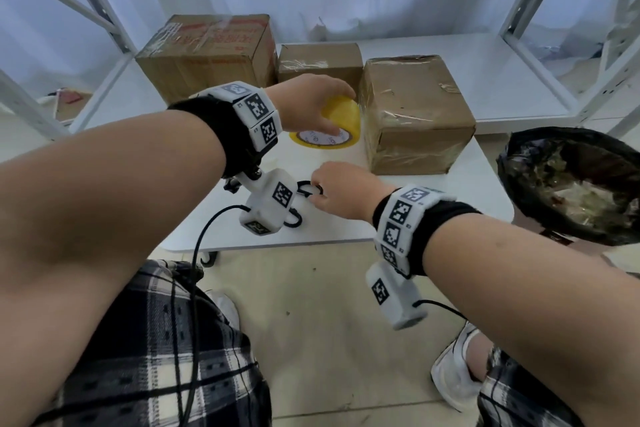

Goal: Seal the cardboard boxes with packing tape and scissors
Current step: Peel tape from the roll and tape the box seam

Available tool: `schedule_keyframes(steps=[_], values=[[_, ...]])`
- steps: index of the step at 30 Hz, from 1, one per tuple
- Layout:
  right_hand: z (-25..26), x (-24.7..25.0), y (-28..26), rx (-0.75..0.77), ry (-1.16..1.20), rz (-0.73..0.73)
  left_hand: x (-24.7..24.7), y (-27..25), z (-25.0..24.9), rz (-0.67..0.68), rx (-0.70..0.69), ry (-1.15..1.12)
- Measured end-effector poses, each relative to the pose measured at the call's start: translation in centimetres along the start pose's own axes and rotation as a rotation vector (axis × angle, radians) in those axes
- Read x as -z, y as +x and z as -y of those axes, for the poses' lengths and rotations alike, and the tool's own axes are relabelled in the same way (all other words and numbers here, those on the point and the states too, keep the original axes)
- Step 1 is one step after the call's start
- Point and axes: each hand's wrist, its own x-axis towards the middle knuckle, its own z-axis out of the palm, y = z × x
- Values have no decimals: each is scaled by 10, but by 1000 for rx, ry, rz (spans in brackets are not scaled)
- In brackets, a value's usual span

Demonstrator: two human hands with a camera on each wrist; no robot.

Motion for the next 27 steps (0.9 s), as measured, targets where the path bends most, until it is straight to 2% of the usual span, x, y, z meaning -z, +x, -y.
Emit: schedule_keyframes(steps=[3,7,10,14,17,19,23,27], values=[[10,-13,12,-37,56,-31,-1,-1,3,-39,-20,-21],[19,-30,20,-111,-10,-31,-3,-2,7,-49,-38,-35],[22,-30,19,-168,93,-8,-5,-3,11,-46,-31,-47],[13,-16,10,-151,-197,57,-5,-5,11,-32,-13,-46],[4,-7,1,-132,-275,138,-4,-7,6,-19,2,-63],[-2,-5,-7,-128,-271,163,-4,-8,2,-9,13,-47],[-11,-11,-18,-113,-106,106,-3,-11,-3,0,59,-30],[-14,-11,-25,-88,-92,189,-4,-13,-4,17,90,-25]])
